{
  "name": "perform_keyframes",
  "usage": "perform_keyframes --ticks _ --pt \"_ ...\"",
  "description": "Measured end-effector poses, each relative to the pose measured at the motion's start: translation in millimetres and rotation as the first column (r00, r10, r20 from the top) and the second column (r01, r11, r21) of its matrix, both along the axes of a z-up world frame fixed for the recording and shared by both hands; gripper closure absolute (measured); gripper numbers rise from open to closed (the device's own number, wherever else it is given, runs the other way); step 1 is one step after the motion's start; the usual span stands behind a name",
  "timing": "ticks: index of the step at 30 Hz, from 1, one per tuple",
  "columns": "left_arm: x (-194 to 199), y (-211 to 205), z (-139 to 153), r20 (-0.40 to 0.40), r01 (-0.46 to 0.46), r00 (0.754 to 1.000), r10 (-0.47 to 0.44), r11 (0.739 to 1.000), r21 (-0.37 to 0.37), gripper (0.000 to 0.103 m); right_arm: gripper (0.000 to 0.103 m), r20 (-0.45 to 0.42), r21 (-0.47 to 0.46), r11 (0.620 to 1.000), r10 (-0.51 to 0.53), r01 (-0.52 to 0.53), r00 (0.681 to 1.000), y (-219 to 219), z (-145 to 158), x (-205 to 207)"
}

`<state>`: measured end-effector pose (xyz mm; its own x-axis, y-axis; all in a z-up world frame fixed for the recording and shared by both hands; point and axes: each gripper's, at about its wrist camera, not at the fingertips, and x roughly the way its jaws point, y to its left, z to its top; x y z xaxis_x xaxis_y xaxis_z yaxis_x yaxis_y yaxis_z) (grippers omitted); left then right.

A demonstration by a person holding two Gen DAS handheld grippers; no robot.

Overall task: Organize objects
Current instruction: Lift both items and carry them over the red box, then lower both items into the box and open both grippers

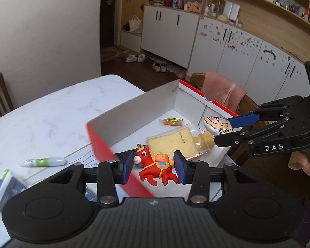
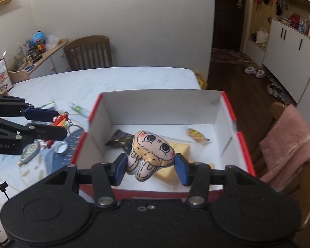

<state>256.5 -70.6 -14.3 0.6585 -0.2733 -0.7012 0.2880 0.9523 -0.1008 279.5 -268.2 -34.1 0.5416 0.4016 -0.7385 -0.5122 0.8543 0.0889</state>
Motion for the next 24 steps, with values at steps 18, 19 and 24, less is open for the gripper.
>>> perform_keyframes --ticks 18,19,24 --pt "88 -45 -39 -0.088 -0.002 0.996 0.012 0.994 0.114 0.062 0.053 -0.028 -0.081 0.995 -0.061 0.058 0.998 -13 -38 74" --pt "91 -45 -42 -0.089 -0.002 0.996 0.013 0.992 0.123 0.062 0.053 -0.028 -0.087 0.995 -0.061 0.059 0.998 -11 -39 78" --pt "105 -47 -57 -0.111 -0.013 0.993 0.032 0.986 0.168 0.062 0.053 -0.039 -0.112 0.992 -0.063 0.058 0.997 3 -49 97"
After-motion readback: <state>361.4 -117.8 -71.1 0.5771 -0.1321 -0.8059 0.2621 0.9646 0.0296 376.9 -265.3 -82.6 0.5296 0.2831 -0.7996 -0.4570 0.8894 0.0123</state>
